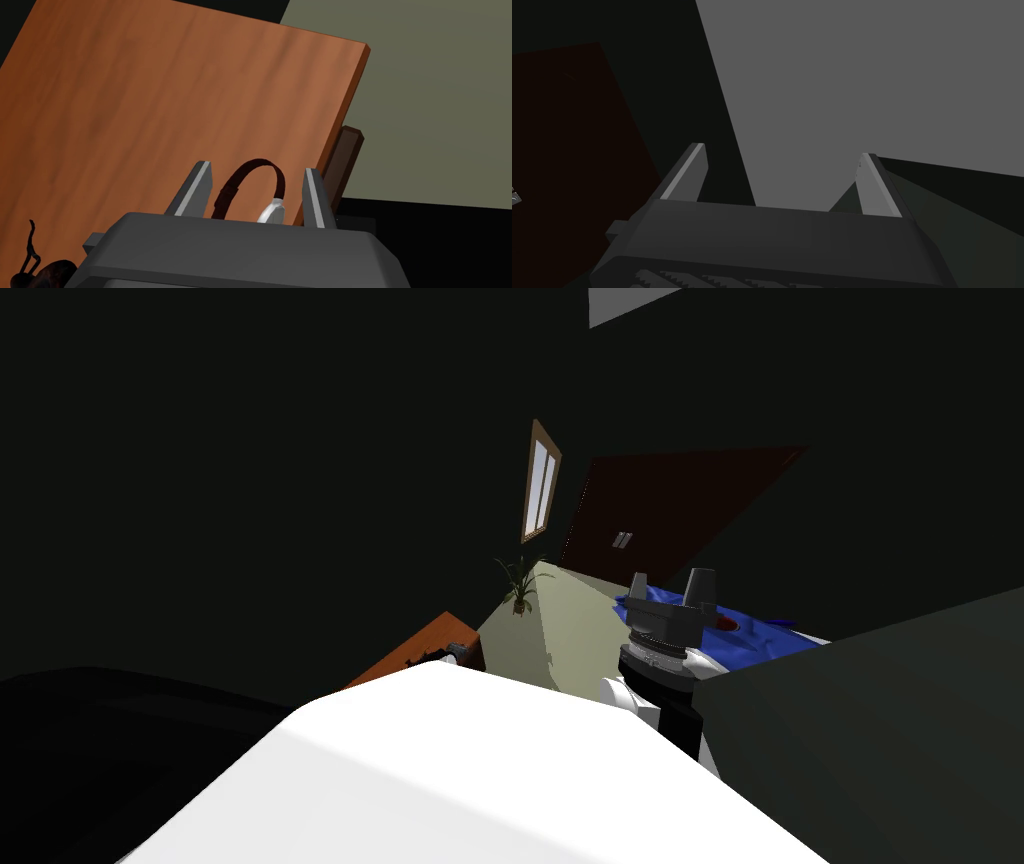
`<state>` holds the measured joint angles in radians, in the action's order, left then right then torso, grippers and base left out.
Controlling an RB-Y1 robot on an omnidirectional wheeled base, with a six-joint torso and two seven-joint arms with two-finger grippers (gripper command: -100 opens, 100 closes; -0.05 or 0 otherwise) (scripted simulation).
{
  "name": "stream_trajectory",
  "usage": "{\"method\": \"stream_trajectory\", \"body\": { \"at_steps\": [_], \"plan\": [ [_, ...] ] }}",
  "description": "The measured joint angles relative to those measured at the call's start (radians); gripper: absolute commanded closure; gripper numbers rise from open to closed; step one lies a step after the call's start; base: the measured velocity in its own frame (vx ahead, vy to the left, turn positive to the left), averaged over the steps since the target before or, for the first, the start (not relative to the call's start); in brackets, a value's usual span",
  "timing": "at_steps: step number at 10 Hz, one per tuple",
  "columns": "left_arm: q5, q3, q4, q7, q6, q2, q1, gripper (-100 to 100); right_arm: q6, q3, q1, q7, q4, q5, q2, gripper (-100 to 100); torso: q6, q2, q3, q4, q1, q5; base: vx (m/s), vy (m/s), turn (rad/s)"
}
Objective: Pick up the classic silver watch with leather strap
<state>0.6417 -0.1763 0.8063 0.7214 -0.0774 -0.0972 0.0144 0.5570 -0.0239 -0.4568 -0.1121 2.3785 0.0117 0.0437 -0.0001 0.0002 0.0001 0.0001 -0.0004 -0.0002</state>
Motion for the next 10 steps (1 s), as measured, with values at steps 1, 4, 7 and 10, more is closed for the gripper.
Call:
{"method": "stream_trajectory", "body": {
  "at_steps": [1, 4, 7, 10],
  "plan": [
    [0.0, 0.001, 0.0, 0.0, -0.001, 0.001, -0.001, 100, 0.0, 0.0, 0.0, 0.0, 0.0, 0.0, 0.0, 0, -0.001, 0.0, 0.0, 0.0, 0.0, -0.001, 0.0, 0.0, 0.0],
    [0.0, 0.001, 0.001, 0.0, -0.001, 0.001, -0.001, 0, 0.0, 0.0, 0.0, 0.0, 0.0, 0.0, 0.0, 0, -0.001, 0.0, -0.001, -0.001, 0.001, 0.0, 0.0, 0.0, 0.0],
    [0.012, 0.005, 0.01, 0.011, -0.024, -0.028, -0.008, 100, 0.0, 0.0, 0.0, 0.0, 0.0, 0.0, 0.0, 0, -0.001, 0.002, 0.001, 0.0, -0.001, 0.0, -0.038, -0.038, 0.02],
    [0.004, -0.013, 0.042, 0.017, -0.069, -0.045, -0.008, 0, 0.0, 0.0, 0.0, 0.0, 0.0, 0.0, 0.0, 0, -0.001, 0.002, 0.001, 0.0, -0.002, 0.0, -0.034, -0.037, 0.006]
  ]
}}
